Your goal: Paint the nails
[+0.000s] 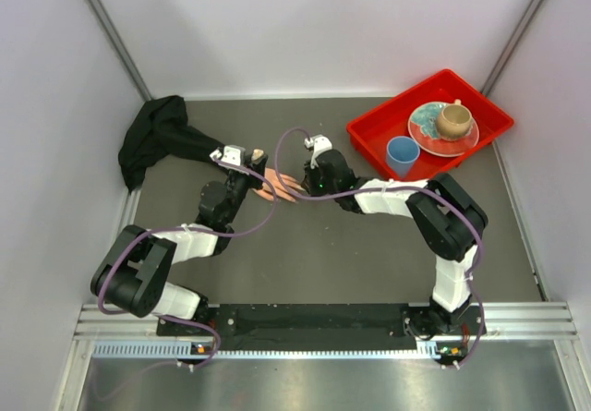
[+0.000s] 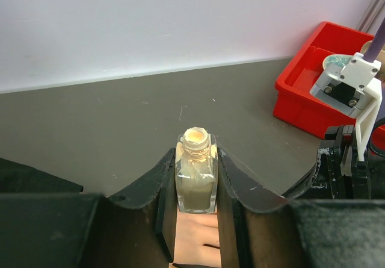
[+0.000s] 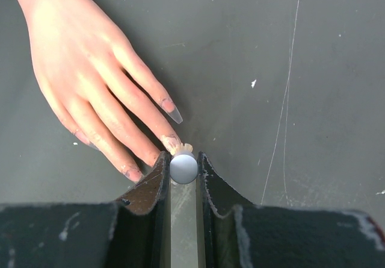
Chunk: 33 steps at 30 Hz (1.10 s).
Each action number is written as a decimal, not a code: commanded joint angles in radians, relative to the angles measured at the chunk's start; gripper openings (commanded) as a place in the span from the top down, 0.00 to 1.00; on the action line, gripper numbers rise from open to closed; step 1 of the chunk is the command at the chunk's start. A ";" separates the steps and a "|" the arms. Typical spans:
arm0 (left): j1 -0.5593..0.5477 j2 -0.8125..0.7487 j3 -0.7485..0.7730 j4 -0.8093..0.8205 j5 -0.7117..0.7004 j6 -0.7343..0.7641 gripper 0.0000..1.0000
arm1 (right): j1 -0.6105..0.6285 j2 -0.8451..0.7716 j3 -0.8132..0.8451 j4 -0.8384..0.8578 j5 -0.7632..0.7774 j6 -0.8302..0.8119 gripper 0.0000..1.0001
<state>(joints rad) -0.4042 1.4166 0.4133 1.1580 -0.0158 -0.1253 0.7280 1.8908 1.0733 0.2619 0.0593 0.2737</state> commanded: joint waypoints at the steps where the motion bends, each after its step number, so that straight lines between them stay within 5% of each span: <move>1: 0.005 0.002 0.036 0.049 0.011 0.001 1.00 | -0.009 -0.055 -0.007 0.034 0.011 0.012 1.00; 22: 0.005 -0.027 0.053 0.010 0.048 -0.002 1.00 | -0.010 -0.244 -0.049 -0.019 0.069 -0.008 1.00; 30: 0.005 -0.119 0.125 -0.220 0.140 -0.040 1.00 | -0.053 -0.513 -0.049 -0.260 0.062 0.016 1.00; 33: 0.005 -0.162 0.142 -0.308 0.293 -0.091 1.00 | -0.059 -0.643 -0.047 -0.413 0.031 0.013 1.00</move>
<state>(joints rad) -0.4030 1.3270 0.4976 0.9451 0.1005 -0.1482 0.6880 1.4166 1.0203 0.0185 0.1207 0.2752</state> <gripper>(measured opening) 0.315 0.125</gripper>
